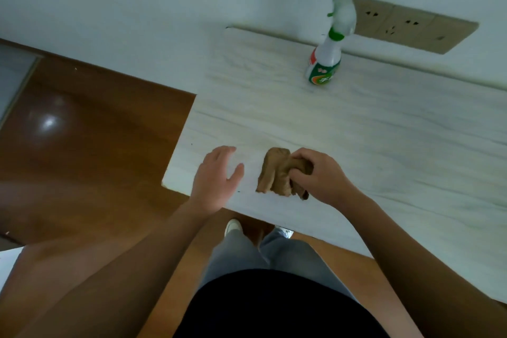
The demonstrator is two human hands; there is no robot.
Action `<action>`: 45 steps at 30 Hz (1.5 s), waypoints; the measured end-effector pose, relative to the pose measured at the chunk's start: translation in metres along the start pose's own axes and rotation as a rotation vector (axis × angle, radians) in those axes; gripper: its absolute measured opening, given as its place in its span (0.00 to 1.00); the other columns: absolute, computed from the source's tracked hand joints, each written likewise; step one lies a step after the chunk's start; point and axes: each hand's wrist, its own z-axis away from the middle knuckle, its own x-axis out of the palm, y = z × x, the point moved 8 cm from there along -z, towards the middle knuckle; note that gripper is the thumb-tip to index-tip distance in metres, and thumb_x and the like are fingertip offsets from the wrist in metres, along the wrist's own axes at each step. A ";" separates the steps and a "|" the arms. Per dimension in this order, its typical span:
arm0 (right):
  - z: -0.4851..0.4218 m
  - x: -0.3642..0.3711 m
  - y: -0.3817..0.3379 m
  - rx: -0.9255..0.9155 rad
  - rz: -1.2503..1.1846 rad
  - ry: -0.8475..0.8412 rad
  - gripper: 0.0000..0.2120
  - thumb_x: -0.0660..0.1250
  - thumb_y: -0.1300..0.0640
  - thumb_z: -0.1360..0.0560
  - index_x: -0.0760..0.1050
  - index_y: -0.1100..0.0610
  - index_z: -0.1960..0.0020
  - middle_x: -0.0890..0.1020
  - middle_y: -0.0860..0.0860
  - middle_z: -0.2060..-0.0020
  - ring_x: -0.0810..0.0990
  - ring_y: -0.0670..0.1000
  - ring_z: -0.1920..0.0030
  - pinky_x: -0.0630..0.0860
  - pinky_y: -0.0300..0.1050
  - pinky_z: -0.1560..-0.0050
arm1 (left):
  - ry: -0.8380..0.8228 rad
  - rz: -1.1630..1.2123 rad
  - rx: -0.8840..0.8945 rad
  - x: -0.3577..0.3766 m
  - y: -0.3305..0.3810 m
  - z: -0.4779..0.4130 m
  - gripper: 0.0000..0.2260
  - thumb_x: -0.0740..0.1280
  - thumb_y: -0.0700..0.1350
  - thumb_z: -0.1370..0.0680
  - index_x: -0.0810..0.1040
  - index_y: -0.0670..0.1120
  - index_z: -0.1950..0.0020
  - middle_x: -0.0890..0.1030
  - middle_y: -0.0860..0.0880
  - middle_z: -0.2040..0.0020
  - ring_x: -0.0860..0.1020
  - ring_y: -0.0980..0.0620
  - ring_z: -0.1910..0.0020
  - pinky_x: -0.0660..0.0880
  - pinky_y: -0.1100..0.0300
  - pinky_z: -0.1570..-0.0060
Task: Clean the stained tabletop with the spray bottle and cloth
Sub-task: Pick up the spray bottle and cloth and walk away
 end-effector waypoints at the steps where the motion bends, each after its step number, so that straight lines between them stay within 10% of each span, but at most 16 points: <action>1: 0.002 -0.003 0.002 0.001 -0.035 -0.014 0.09 0.67 0.57 0.27 0.79 0.48 0.48 0.83 0.47 0.64 0.83 0.48 0.69 0.81 0.43 0.64 | -0.039 0.067 0.030 0.003 0.022 -0.004 0.22 0.62 0.56 0.16 0.69 0.50 0.24 0.71 0.51 0.24 0.69 0.52 0.26 0.65 0.60 0.31; 11: 0.018 -0.046 0.019 0.073 -0.273 0.105 0.12 0.68 0.67 0.25 0.83 0.53 0.48 0.85 0.48 0.56 0.83 0.45 0.56 0.79 0.37 0.53 | -0.465 0.194 0.083 0.032 0.101 -0.034 0.23 0.73 0.52 0.24 0.76 0.49 0.30 0.77 0.52 0.31 0.73 0.53 0.31 0.68 0.53 0.28; 14: 0.019 -0.060 0.031 0.148 -0.352 0.207 0.07 0.70 0.63 0.24 0.82 0.54 0.48 0.86 0.50 0.56 0.84 0.50 0.54 0.82 0.44 0.51 | -0.458 0.306 0.086 0.026 0.108 -0.044 0.07 0.73 0.48 0.24 0.81 0.46 0.49 0.84 0.52 0.50 0.81 0.54 0.50 0.77 0.53 0.45; 19: 0.006 -0.058 0.055 0.287 -0.206 0.311 0.02 0.70 0.57 0.23 0.80 0.53 0.50 0.84 0.49 0.59 0.83 0.53 0.56 0.80 0.49 0.54 | -0.387 0.440 -0.022 0.023 0.098 -0.070 0.06 0.73 0.46 0.23 0.80 0.44 0.53 0.86 0.45 0.61 0.83 0.48 0.64 0.79 0.55 0.61; 34: -0.062 -0.018 0.029 0.165 0.411 0.104 0.24 0.69 0.43 0.27 0.74 0.47 0.33 0.78 0.46 0.39 0.73 0.50 0.39 0.68 0.47 0.38 | -0.296 0.011 0.217 0.026 0.072 -0.144 0.14 0.66 0.55 0.20 0.77 0.50 0.38 0.82 0.55 0.48 0.81 0.54 0.54 0.75 0.57 0.53; 45: -0.037 -0.032 0.080 0.522 0.183 0.237 0.07 0.69 0.48 0.27 0.73 0.49 0.54 0.76 0.45 0.59 0.76 0.50 0.57 0.68 0.44 0.61 | -0.293 0.211 0.193 0.022 0.156 -0.251 0.39 0.76 0.59 0.28 0.63 0.51 0.22 0.73 0.51 0.27 0.75 0.51 0.34 0.75 0.50 0.36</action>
